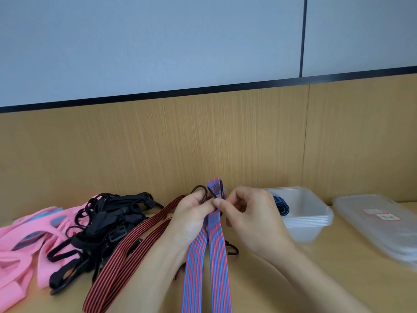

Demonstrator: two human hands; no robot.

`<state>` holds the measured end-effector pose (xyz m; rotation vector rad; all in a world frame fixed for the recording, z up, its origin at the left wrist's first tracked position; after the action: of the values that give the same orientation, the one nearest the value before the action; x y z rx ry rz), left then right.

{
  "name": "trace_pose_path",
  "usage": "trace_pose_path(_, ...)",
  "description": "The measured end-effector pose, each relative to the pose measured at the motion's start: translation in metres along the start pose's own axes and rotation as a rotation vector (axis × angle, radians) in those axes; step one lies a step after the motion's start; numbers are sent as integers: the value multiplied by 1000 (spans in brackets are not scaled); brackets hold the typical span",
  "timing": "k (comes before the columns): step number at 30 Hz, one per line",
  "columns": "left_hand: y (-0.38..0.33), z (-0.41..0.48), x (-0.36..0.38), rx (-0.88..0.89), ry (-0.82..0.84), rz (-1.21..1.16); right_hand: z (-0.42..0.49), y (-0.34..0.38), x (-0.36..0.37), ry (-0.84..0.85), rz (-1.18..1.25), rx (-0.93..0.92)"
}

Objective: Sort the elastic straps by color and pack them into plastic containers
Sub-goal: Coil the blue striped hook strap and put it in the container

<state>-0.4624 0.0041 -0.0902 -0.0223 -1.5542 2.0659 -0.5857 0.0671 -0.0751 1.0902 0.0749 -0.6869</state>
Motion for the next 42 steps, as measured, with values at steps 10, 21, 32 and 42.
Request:
trace_pose_path(10,-10,-11,8,-122,158,-142,2,-1,-3,-30,38,-19)
trace_pose_path(21,-14,-14,16,-40,234,-162,3,5,-6,-30,280,-42)
trace_pose_path(32,-8,-11,9,74,269,-48,2,7,-8,4,299,-65)
trace_pose_path(42,-9,-12,5,45,163,159,5,10,-14,-25,504,-90)
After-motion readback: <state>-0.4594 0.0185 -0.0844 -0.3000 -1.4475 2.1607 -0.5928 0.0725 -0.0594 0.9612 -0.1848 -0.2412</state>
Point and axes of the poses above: each hand's wrist, its own z-axis towards the middle knuckle, its own x-axis out of the palm, y = z × x, the point moved 3 cm from there along z, towards the middle knuckle, and after that the axes turned 7 degrees about x, right-handed, at the moved point
